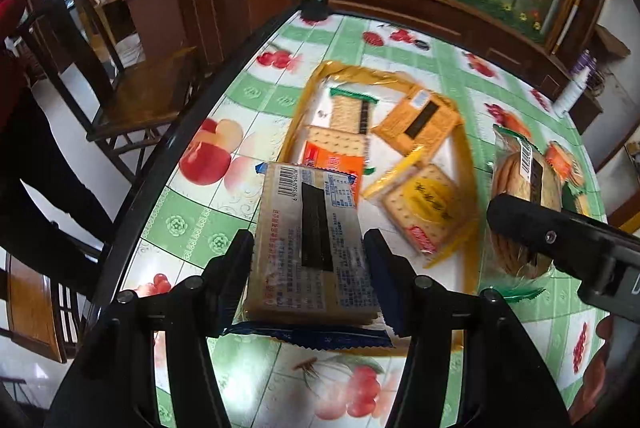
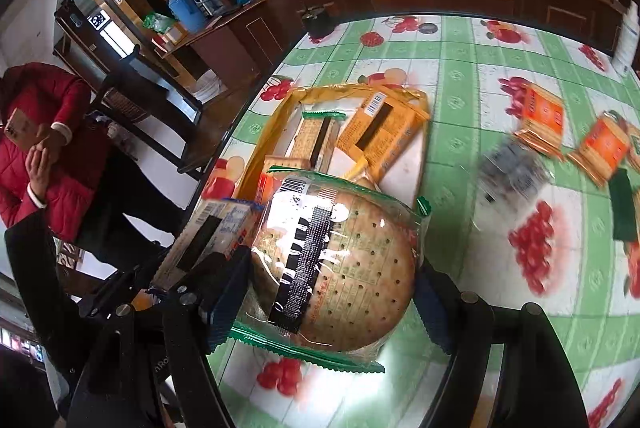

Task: Organize snacks
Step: 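Carry both held packs over the yellow tray, then lower both packs into the yellow tray and open both grippers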

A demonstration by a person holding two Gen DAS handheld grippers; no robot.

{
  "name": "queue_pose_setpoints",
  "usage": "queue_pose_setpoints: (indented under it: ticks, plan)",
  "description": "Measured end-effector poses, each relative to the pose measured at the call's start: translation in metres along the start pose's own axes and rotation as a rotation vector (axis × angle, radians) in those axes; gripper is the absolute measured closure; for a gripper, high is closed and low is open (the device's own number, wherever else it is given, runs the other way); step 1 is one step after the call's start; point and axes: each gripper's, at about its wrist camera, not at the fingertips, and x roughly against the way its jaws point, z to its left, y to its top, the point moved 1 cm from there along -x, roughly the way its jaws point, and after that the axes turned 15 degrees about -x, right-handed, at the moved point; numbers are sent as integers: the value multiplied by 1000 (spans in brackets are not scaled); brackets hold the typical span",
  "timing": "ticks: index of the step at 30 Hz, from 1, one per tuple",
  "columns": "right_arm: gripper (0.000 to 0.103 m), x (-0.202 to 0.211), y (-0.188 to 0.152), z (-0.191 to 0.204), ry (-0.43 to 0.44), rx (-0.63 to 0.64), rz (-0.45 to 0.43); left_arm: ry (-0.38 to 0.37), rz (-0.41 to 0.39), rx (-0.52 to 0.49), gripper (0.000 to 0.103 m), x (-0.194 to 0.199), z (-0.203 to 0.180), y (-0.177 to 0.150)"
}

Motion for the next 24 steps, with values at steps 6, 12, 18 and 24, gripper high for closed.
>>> queue_pose_setpoints:
  ticks: [6,12,18,24]
  plan:
    - [26,-29,-4,5,-1,-4,40,11,33,-20,47,-16,0,-3]
    - [26,-48,-12,3,-31,5,70,29,70,-66,47,-28,-8,-1]
    - [25,-57,-9,-2,-48,-3,81,59,154,-138,47,-44,-17,1]
    - [23,-52,-9,-1,-57,16,73,116,170,-163,43,-42,-16,4]
